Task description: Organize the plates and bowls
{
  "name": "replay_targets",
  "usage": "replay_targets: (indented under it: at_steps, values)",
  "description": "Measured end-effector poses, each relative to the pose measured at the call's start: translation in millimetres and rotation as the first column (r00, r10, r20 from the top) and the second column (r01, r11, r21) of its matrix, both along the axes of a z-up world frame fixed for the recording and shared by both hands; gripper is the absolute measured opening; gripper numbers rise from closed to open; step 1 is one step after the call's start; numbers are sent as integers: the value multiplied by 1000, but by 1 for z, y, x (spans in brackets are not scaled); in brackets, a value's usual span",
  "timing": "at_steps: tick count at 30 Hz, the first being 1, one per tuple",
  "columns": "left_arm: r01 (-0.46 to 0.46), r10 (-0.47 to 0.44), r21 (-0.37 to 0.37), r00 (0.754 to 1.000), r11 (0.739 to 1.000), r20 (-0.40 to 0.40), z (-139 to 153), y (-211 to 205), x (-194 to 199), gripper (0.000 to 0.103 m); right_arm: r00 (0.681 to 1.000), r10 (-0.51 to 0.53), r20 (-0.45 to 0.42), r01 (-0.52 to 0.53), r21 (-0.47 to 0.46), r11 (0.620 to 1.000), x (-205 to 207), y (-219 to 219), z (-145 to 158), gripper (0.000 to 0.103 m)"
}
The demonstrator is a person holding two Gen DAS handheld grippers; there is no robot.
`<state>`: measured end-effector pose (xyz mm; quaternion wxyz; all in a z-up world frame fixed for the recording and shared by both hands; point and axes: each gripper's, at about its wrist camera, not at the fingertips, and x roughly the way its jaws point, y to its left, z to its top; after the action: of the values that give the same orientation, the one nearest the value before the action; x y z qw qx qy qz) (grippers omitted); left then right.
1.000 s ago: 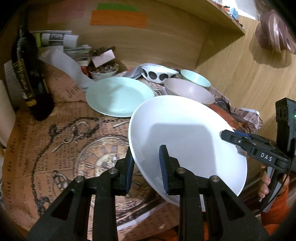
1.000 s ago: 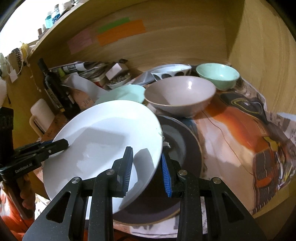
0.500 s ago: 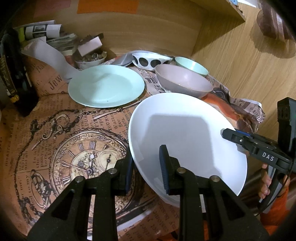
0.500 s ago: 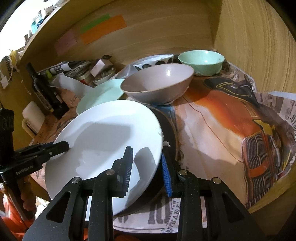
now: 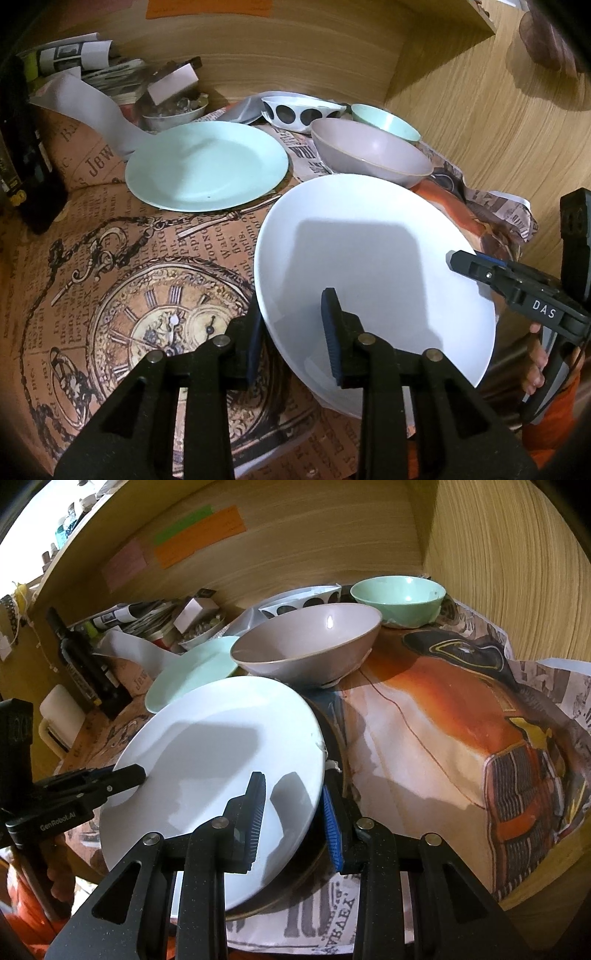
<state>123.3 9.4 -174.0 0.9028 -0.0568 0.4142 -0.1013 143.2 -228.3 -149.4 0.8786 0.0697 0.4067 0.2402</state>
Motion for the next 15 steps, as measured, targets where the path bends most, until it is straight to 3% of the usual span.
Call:
replay_targets:
  at_steps: [15]
  values:
    - [28,-28,13,1000,1000,-9,-4,-6,3,40,999,23,28,-22,-42,999,-5,0,2,27]
